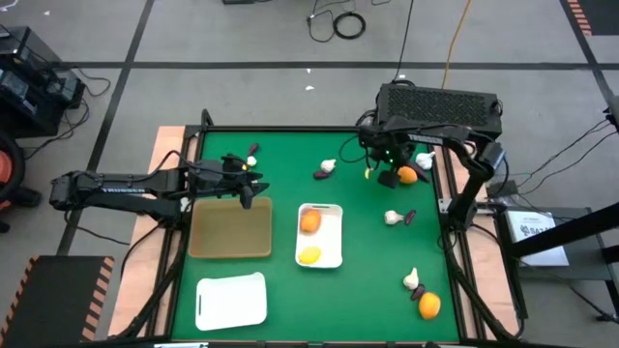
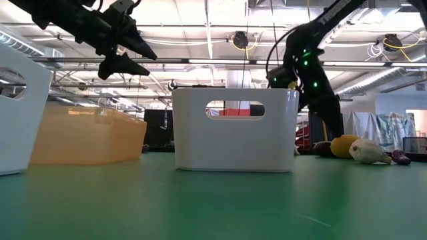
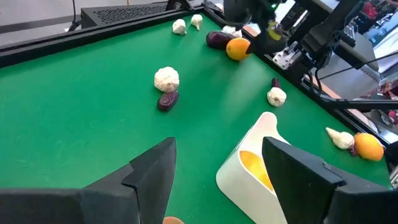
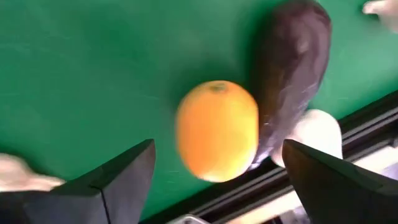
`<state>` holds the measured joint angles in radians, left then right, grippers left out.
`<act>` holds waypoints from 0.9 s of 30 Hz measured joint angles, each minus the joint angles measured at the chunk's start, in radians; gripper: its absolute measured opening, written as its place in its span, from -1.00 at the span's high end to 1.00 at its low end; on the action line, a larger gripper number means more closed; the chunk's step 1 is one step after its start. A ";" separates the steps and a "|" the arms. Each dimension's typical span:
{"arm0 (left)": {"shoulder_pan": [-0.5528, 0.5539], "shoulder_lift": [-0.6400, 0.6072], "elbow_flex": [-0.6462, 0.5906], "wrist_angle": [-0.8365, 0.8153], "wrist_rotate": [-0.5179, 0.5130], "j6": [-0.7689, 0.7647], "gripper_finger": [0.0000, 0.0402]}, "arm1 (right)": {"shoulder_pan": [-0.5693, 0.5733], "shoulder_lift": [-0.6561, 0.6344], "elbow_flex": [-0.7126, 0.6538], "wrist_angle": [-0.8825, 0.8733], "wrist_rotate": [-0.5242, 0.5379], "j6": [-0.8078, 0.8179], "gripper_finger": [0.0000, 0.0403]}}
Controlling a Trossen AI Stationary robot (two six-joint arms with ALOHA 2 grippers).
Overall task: Sort produce into baskets
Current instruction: Put the yellow lemon into the top white bin
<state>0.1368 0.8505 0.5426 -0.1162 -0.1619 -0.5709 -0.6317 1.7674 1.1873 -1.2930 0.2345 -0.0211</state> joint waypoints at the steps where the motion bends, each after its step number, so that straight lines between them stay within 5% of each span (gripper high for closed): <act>1: 0.000 0.000 0.000 0.000 0.000 0.000 -0.23 | -0.004 0.013 0.000 0.000 0.018 -0.003 -0.69; 22: 0.000 0.000 0.000 -0.062 -0.022 -0.052 -0.23 | -0.045 0.086 -0.086 0.063 -0.052 -0.017 -0.67; 27: 0.000 0.000 0.000 -0.061 -0.029 -0.051 -0.23 | -0.046 0.086 -0.092 0.083 -0.052 0.036 -0.50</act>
<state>0.1368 0.8505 0.5426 -0.1775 -0.1914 -0.6224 -0.6773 1.8538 1.0958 -1.2103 0.1822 0.0152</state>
